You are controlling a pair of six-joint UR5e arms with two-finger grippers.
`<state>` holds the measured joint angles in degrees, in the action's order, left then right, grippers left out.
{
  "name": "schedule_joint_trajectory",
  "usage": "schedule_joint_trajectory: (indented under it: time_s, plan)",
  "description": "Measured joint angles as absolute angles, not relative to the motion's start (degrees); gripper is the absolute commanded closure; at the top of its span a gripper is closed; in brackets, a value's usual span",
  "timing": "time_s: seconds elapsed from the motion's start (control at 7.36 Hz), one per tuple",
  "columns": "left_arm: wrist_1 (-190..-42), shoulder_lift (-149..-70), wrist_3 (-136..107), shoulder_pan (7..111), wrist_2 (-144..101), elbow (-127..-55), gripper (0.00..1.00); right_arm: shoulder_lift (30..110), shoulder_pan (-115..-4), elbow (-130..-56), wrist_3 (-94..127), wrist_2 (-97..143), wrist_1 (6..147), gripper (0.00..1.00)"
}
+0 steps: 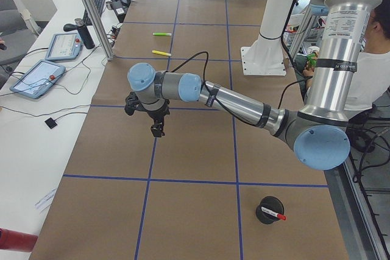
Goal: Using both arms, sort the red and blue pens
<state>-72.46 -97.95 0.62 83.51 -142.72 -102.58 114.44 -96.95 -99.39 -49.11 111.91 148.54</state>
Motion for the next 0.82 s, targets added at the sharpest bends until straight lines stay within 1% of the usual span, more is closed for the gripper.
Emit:
schedule_joint_trajectory:
  time_s: [0.27,0.41,0.54,0.68,0.82]
  plan:
    - [-72.36,-97.92,0.56,83.52,-142.71,-102.93,0.00,114.34,-96.91,-96.97,-49.11,113.24,147.45,1.00]
    - [-72.32,-97.91,0.52,83.53,-142.73,-103.03,0.00,114.30,-96.89,-95.88,-49.08,113.54,146.77,0.97]
    - [-72.30,-97.91,0.49,83.53,-142.73,-103.06,0.00,114.25,-96.87,-94.62,-49.02,113.69,145.90,0.79]
    - [-72.29,-97.91,0.50,83.54,-142.75,-103.11,0.00,114.21,-96.86,-93.68,-48.94,113.78,145.28,0.75]
    - [-72.27,-97.91,0.50,83.53,-142.79,-103.13,0.00,114.16,-96.86,-93.19,-48.85,113.96,145.00,0.62]
